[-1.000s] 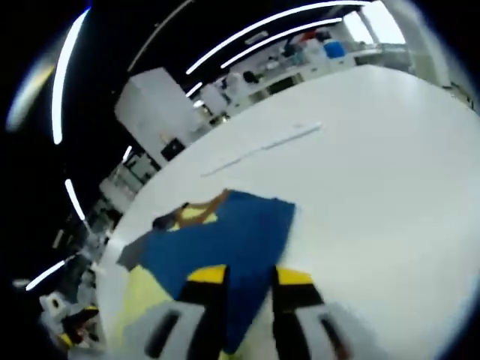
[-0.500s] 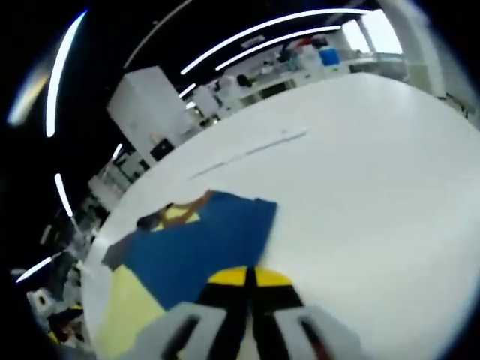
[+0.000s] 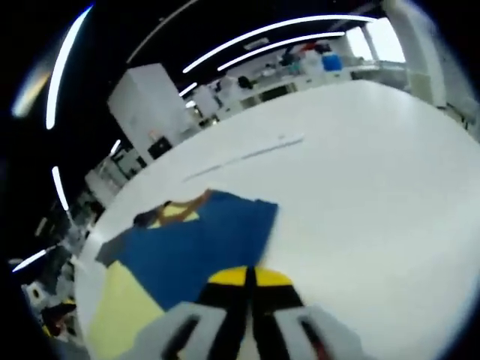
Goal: Fold the garment on the visible template until the final outline fits inside the template.
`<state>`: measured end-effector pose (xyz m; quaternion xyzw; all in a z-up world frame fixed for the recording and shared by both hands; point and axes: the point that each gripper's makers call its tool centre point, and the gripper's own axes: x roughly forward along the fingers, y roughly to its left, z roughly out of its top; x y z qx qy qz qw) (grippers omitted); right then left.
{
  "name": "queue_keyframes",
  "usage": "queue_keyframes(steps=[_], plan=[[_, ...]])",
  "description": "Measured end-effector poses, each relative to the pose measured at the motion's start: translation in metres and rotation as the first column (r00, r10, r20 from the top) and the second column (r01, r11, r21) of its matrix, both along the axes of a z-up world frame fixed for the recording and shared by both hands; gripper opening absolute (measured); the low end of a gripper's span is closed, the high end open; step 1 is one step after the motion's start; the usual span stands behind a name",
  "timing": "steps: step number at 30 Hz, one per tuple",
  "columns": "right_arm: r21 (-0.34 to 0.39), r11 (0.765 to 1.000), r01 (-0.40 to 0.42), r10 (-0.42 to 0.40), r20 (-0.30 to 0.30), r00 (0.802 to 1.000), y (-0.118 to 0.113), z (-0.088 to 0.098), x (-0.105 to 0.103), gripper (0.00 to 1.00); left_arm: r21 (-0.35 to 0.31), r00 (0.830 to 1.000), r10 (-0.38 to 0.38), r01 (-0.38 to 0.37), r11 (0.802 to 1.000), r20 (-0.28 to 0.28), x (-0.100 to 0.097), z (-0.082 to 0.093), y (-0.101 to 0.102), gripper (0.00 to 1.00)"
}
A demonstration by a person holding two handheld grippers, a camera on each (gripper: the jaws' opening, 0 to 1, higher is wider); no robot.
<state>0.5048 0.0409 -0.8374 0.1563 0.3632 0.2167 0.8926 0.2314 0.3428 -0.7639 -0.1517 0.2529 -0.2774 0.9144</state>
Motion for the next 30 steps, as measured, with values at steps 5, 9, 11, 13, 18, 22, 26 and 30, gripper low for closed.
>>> queue_keyframes(steps=[5, 9, 11, 13, 18, 22, 26, 30], plan=[[-0.007, 0.999, -0.042, 0.042, 0.019, 0.999, 0.002, 0.005, -0.009, 0.08, -0.007, 1.0, 0.003, -0.003, 1.0, 0.0, 0.001, -0.001, 0.001, 0.92], [-0.031, 0.992, -0.12, 0.121, 0.047, 0.991, 0.007, 0.011, -0.017, 0.21, -0.009, 1.0, -0.005, 0.005, 1.0, 0.002, 0.001, -0.001, 0.0, 0.93], [-0.034, 0.99, -0.136, 0.138, 0.071, 0.988, 0.007, 0.016, -0.018, 0.3, -0.01, 1.0, -0.009, 0.009, 1.0, 0.0, 0.001, -0.001, 0.0, 0.93], [-0.049, 0.986, -0.157, 0.161, 0.082, 0.984, 0.007, 0.021, -0.023, 0.36, -0.007, 1.0, -0.011, 0.011, 1.0, 0.001, 0.002, -0.002, 0.001, 0.93], [-0.09, 0.973, -0.214, 0.223, 0.104, 0.969, 0.004, 0.026, -0.034, 0.52, 0.004, 1.0, -0.025, 0.025, 1.0, 0.008, 0.005, 0.001, 0.003, 0.93], [-0.086, 0.967, -0.238, 0.247, 0.115, 0.962, 0.002, 0.032, -0.047, 0.73, 0.007, 0.999, -0.029, 0.029, 1.0, 0.014, 0.01, 0.003, 0.008, 0.93], [-0.095, 0.959, -0.268, 0.28, 0.149, 0.948, 0.002, 0.039, -0.058, 0.87, -0.004, 1.0, -0.019, 0.019, 1.0, 0.025, 0.018, 0.003, 0.017, 0.93], [-0.061, 0.964, -0.259, 0.266, 0.17, 0.949, 0.0, 0.046, -0.07, 0.99, -0.065, 0.999, 0.031, -0.03, 0.997, 0.023, 0.029, 0.0, 0.034, 0.93]])
